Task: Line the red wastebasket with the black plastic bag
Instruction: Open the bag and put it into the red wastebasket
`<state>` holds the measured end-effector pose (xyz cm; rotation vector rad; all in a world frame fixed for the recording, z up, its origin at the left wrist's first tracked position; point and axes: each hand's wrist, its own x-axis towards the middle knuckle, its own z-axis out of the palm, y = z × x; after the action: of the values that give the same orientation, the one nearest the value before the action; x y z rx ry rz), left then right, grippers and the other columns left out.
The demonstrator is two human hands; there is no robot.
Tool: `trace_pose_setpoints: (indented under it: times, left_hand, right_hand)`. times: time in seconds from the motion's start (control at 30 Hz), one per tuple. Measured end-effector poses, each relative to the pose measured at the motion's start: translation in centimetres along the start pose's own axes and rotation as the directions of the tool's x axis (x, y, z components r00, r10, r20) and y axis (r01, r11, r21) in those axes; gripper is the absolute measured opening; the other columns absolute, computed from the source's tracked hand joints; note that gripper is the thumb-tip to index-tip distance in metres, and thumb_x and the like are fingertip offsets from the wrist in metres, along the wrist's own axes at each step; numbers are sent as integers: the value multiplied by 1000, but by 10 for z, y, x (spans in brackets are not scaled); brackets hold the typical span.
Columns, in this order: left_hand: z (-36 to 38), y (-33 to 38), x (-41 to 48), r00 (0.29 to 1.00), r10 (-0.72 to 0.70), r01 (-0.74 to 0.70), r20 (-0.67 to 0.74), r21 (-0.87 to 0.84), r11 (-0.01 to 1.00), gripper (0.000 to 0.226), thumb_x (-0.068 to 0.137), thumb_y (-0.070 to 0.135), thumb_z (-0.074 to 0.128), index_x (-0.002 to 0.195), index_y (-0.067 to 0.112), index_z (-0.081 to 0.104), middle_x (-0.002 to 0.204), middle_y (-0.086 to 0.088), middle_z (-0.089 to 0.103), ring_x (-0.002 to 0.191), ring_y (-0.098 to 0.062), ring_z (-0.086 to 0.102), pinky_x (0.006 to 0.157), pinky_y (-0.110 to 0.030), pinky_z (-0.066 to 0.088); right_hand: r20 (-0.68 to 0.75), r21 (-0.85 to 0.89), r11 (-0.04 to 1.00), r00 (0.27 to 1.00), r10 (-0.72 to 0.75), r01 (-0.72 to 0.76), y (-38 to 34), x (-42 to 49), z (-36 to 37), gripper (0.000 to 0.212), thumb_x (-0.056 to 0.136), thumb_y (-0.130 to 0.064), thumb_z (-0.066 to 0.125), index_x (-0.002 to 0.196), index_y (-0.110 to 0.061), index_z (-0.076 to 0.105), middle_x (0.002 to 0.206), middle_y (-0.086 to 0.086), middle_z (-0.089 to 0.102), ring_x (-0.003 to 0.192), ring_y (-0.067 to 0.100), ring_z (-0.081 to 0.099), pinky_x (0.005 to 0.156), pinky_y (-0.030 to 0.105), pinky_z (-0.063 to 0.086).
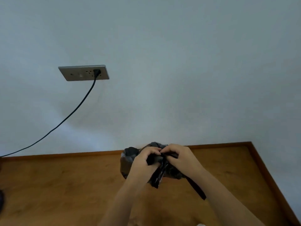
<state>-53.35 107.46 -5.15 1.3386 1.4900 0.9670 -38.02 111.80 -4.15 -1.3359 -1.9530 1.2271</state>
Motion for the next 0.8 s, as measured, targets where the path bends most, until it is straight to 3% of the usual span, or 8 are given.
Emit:
trace_pose_setpoints:
  times: [0.13, 0.23, 0.3, 0.37, 0.6, 0.73, 0.8]
  left_hand:
    - [18, 2, 1, 998, -37, 34, -55, -56, 998, 47, 77, -3, 60, 91, 40, 48, 98, 18, 59, 91, 16, 54, 72, -2, 43]
    - [27, 0, 7, 998, -28, 29, -62, 18, 999, 45, 77, -1, 58, 89, 41, 49, 92, 18, 61, 87, 16, 54, 68, -2, 42]
    - [34, -2, 13, 997, -38, 42, -70, 58, 997, 37, 78, 4, 58, 84, 40, 52, 85, 14, 63, 80, 12, 56, 63, -4, 42]
    - [42, -8, 23, 994, -69, 75, -83, 64, 995, 33, 78, 5, 57, 80, 38, 53, 81, 11, 63, 74, 8, 57, 59, -6, 42]
    - [64, -67, 79, 990, -69, 68, -120, -14, 998, 32, 74, -1, 63, 79, 31, 59, 79, 9, 64, 72, 3, 59, 63, -7, 43]
    - [74, -120, 113, 999, 22, -26, -41, -95, 995, 26, 73, 15, 73, 87, 33, 61, 83, 11, 66, 84, -6, 62, 72, -14, 47]
    - [78, -150, 128, 998, 61, -60, 10, -77, 995, 41, 63, 30, 80, 97, 37, 58, 92, 15, 65, 92, -4, 60, 78, -15, 48]
  right_hand:
    - [-5, 153, 988, 1000, 4, -3, -2, -3, -11, 29, 83, -2, 57, 87, -28, 69, 90, -13, 68, 86, -7, 60, 74, 7, 43]
    - [66, 268, 963, 998, 9, -26, 4, -4, -19, 13, 86, -20, 60, 89, -29, 69, 94, -8, 69, 89, 3, 62, 80, 20, 48]
    - [125, 271, 962, 992, 0, -34, 13, -1, -23, 12, 83, -30, 63, 94, -31, 67, 99, -9, 68, 94, 5, 61, 85, 26, 49]
    - [135, 195, 981, 990, -24, -3, 26, 6, -23, 19, 80, -31, 66, 98, -34, 64, 101, -14, 66, 96, 0, 59, 85, 23, 47]
    - [-55, 152, 986, 996, -63, 71, 100, 56, -1, 28, 79, -6, 66, 79, -34, 63, 85, -12, 65, 83, -3, 58, 72, 8, 43]
    - [-169, 193, 975, 983, -74, 106, 160, 93, 21, 36, 78, -2, 64, 71, -37, 61, 76, -13, 66, 77, -3, 59, 68, 6, 42]
    - [-215, 200, 970, 972, -96, 140, 192, 112, 35, 36, 78, -2, 63, 70, -37, 62, 78, -17, 66, 76, -3, 59, 67, 6, 42]
